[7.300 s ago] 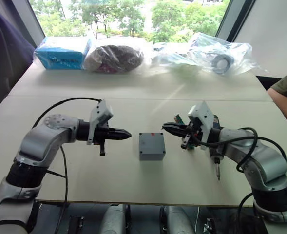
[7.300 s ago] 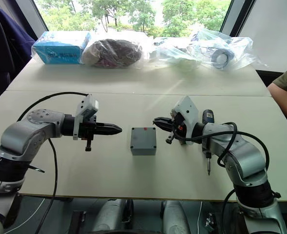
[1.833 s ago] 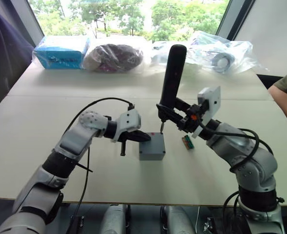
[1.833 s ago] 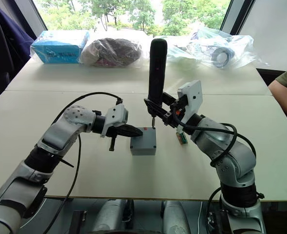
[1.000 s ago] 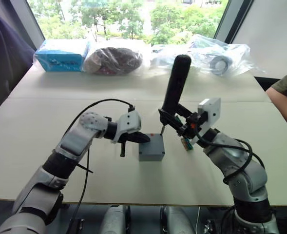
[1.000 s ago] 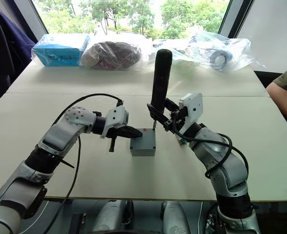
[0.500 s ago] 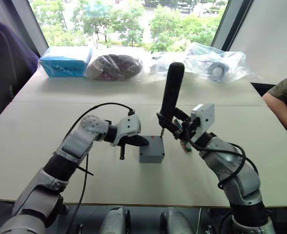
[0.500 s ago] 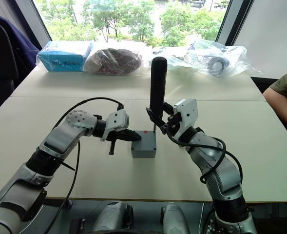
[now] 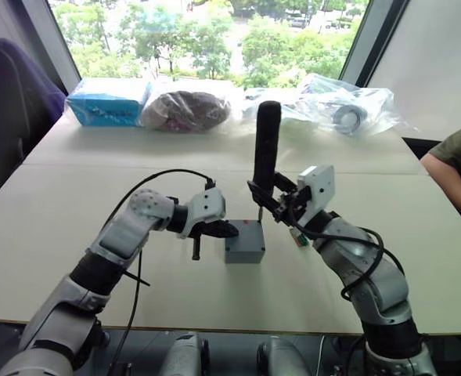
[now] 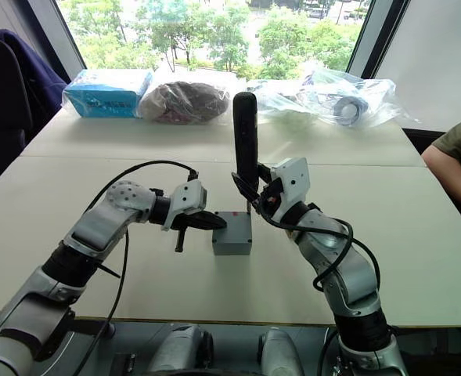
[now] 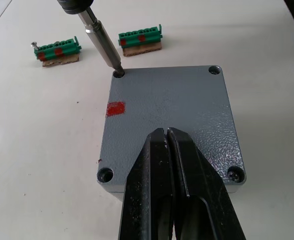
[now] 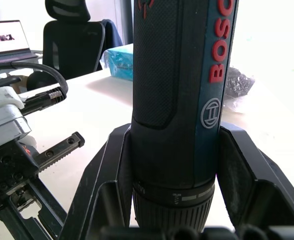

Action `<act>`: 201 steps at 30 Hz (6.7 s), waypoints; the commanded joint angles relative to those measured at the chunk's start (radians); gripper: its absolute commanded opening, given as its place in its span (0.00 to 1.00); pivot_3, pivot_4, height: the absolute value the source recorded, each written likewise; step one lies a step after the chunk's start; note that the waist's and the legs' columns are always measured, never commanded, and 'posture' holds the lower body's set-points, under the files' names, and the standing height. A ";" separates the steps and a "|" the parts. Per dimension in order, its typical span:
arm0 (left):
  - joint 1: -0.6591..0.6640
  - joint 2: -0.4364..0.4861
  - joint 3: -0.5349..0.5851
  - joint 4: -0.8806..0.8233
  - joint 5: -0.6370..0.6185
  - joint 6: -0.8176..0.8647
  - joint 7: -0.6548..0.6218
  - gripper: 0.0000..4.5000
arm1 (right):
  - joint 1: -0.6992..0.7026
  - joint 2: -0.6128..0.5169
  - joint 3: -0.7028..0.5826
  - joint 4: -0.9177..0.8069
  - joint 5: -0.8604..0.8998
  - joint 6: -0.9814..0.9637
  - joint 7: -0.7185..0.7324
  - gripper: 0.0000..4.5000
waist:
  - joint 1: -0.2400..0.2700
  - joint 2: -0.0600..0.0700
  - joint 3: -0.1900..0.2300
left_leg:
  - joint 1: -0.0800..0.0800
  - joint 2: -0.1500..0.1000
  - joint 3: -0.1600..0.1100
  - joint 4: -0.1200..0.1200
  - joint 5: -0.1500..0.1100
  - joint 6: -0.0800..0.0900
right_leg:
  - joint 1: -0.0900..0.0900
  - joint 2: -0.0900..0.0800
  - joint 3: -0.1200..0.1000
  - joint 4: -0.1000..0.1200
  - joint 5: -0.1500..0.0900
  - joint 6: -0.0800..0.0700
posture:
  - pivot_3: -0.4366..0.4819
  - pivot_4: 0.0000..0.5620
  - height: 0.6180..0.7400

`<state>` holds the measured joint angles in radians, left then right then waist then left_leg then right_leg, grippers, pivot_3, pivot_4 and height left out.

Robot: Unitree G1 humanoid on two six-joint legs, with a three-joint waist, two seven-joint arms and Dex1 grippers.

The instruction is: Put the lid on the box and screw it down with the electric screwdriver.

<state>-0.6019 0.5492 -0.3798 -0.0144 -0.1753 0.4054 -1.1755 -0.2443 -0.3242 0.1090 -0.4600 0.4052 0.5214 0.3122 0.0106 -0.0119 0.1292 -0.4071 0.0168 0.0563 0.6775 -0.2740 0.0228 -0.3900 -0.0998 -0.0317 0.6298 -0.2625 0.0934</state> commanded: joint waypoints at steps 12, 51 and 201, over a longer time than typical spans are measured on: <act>0.030 0.004 -0.034 0.012 0.036 0.019 0.001 0.00 | 0.064 0.034 0.022 0.103 -0.035 0.123 -0.054 0.39 | -0.001 0.001 -0.011 | 0.002 -0.002 0.000 -0.012 0.000 0.000 | 0.000 -0.006 -0.001 -0.009 0.000 -0.002 | 0.48 0.27 1.00; 0.040 0.001 -0.039 0.029 0.044 0.003 -0.002 0.00 | 0.030 0.071 -0.093 -0.093 0.099 0.042 0.013 0.39 | -0.022 0.013 0.004 | -0.003 -0.004 0.001 -0.026 0.001 -0.002 | -0.006 -0.008 -0.002 -0.017 0.000 -0.003 | 0.48 0.27 1.00; 0.015 0.211 0.099 -0.275 -0.246 0.176 -0.178 0.00 | -0.139 -0.820 -0.247 0.709 1.567 0.823 -0.772 0.39 | 0.003 0.016 0.054 | -0.036 -0.004 -0.006 -0.011 0.003 -0.002 | -0.023 -0.003 -0.020 -0.016 0.005 0.011 | 0.48 0.27 1.00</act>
<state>-0.5886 0.7505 -0.2932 -0.2594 -0.4229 0.5985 -1.3529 -0.3722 -1.1287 -0.1237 0.2489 1.9399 1.3560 -0.4643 0.0134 0.0042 0.1832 -0.4430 0.0127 0.0509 0.6674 -0.2712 0.0211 -0.4132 -0.1025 -0.0520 0.6144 -0.2572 0.1043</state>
